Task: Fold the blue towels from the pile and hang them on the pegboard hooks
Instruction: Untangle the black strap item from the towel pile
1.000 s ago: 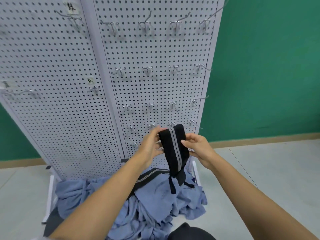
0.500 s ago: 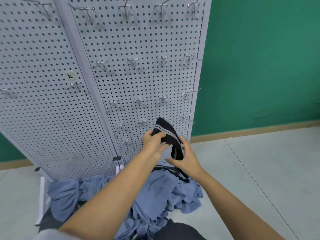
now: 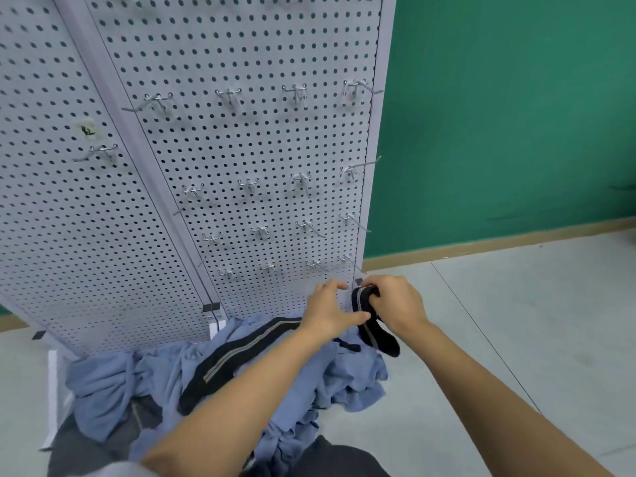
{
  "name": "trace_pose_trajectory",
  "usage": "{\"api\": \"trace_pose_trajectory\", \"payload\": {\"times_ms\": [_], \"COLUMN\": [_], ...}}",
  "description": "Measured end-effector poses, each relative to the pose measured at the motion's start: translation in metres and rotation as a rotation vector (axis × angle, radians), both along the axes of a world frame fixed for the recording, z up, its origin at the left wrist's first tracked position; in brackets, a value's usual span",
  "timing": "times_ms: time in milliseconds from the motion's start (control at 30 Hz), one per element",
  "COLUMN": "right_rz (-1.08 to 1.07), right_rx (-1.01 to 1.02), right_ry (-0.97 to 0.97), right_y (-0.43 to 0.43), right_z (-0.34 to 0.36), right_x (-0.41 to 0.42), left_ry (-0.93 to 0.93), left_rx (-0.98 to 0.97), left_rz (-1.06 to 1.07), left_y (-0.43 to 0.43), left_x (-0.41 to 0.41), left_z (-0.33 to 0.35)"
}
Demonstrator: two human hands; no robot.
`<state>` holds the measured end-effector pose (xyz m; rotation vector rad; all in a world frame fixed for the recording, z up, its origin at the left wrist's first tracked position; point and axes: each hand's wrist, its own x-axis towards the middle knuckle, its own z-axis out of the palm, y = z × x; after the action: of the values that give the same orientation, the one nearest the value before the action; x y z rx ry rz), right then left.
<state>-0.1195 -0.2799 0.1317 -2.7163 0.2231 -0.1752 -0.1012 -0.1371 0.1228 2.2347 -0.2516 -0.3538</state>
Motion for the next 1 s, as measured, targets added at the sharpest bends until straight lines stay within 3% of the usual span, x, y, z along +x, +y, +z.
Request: {"api": "trace_pose_trajectory", "payload": {"times_ms": [200, 400, 633, 700, 867, 1000], "right_rz": [0.038, 0.106, 0.056, 0.032, 0.065, 0.084], "right_rx": [-0.157, -0.147, 0.047, 0.131, 0.327, 0.385], "right_ry": [0.075, 0.082, -0.165, -0.212, -0.101, -0.106], "right_y": [-0.016, -0.041, -0.063, -0.062, -0.058, -0.059], "right_z": [0.007, 0.002, -0.008, -0.015, -0.051, -0.071], "right_x": [0.007, 0.015, 0.036, 0.050, 0.082, 0.097], "left_ry": [-0.069, -0.208, -0.413, -0.399, -0.226, -0.320], "left_rx": [0.065, 0.100, -0.003, 0.037, 0.187, 0.125], "left_rz": [-0.014, 0.037, 0.112, 0.148, 0.154, 0.205], "left_y": [-0.037, -0.036, -0.044, -0.051, -0.061, -0.064], "left_x": [-0.001, 0.015, 0.038, 0.046, 0.063, 0.073], "left_z": [-0.021, -0.034, -0.027, -0.029, -0.058, -0.078]}}
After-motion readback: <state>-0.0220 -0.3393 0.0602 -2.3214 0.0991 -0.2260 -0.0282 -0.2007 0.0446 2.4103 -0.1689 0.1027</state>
